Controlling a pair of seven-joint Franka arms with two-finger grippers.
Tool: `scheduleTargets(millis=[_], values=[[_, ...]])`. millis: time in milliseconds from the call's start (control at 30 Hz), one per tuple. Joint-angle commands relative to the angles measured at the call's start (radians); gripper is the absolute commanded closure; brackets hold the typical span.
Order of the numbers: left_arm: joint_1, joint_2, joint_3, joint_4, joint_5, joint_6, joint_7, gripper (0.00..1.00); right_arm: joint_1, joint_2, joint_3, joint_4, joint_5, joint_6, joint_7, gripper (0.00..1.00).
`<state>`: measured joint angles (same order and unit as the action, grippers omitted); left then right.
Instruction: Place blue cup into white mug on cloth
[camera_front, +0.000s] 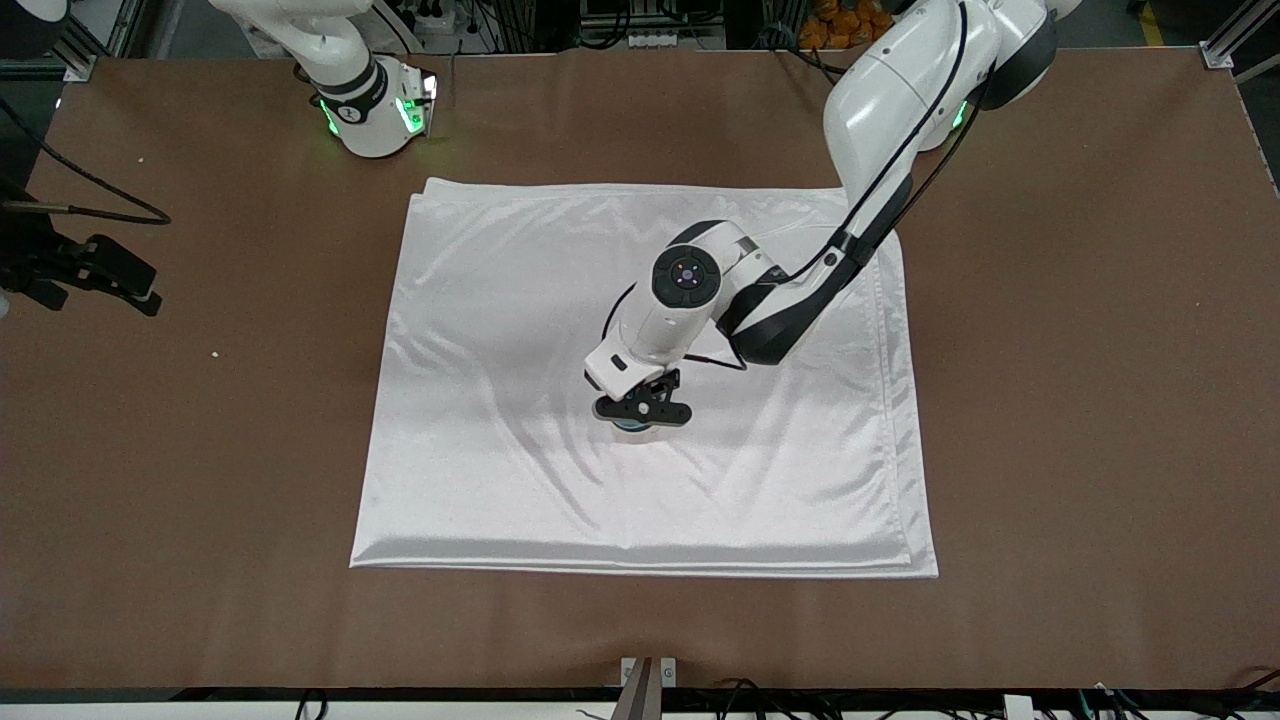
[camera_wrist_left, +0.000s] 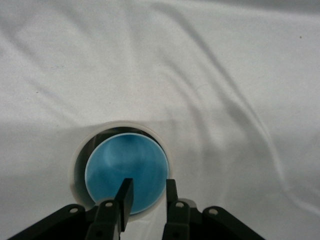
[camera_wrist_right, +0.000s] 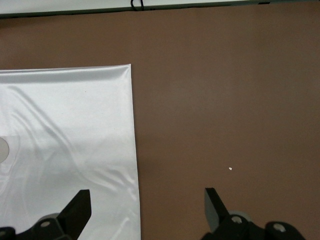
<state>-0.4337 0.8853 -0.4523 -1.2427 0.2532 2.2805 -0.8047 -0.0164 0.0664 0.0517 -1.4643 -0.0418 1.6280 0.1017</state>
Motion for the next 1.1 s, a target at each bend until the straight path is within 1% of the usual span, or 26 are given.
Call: scheduleTargets(millis=[0,67,133,167,333,433,467,567,700,833,933,1067], values=[[-0.008,-0.02,0.004,0.008,0.015,0.004,-0.019,0.6,0.015,-0.027,-0.016,-0.03,0.028,0.007,-0.013,0.0],[0.0,-0.042,0.004,0.0,0.012,-0.009,-0.018,0.53,0.015,-0.027,-0.016,-0.031,0.042,0.004,-0.014,0.0],[0.006,-0.071,0.004,-0.018,0.012,-0.032,-0.014,0.43,0.013,-0.027,-0.016,-0.03,0.06,0.003,-0.014,0.0],[0.007,-0.081,0.004,-0.021,0.012,-0.042,-0.013,0.4,0.013,-0.027,-0.016,-0.03,0.063,0.001,-0.014,0.0],[0.027,-0.15,0.004,-0.053,0.001,-0.117,-0.004,0.31,0.015,-0.027,-0.013,-0.031,0.063,0.0,-0.013,0.0],[0.039,-0.224,0.006,-0.113,-0.028,-0.133,0.002,0.24,0.015,-0.027,-0.012,-0.03,0.063,0.0,-0.013,0.0],[0.039,-0.25,0.017,-0.136,-0.034,-0.133,0.004,0.22,0.015,-0.027,-0.012,-0.03,0.063,0.0,-0.013,0.0],[0.039,-0.33,0.061,-0.204,-0.052,-0.133,0.016,0.18,0.015,-0.027,-0.012,-0.03,0.063,0.0,-0.013,0.0],[0.039,-0.411,0.09,-0.277,-0.104,-0.133,0.084,0.12,0.023,-0.027,-0.01,-0.028,0.063,0.0,-0.013,0.0],[0.039,-0.483,0.136,-0.334,-0.187,-0.133,0.174,0.08,0.029,-0.027,-0.01,-0.03,0.063,-0.004,-0.014,0.0],[0.039,-0.511,0.161,-0.347,-0.245,-0.134,0.219,0.07,0.03,-0.027,-0.01,-0.03,0.063,-0.005,-0.014,0.0],[0.039,-0.534,0.178,-0.347,-0.278,-0.156,0.257,0.05,0.036,-0.027,-0.01,-0.03,0.063,-0.008,-0.014,0.0]])
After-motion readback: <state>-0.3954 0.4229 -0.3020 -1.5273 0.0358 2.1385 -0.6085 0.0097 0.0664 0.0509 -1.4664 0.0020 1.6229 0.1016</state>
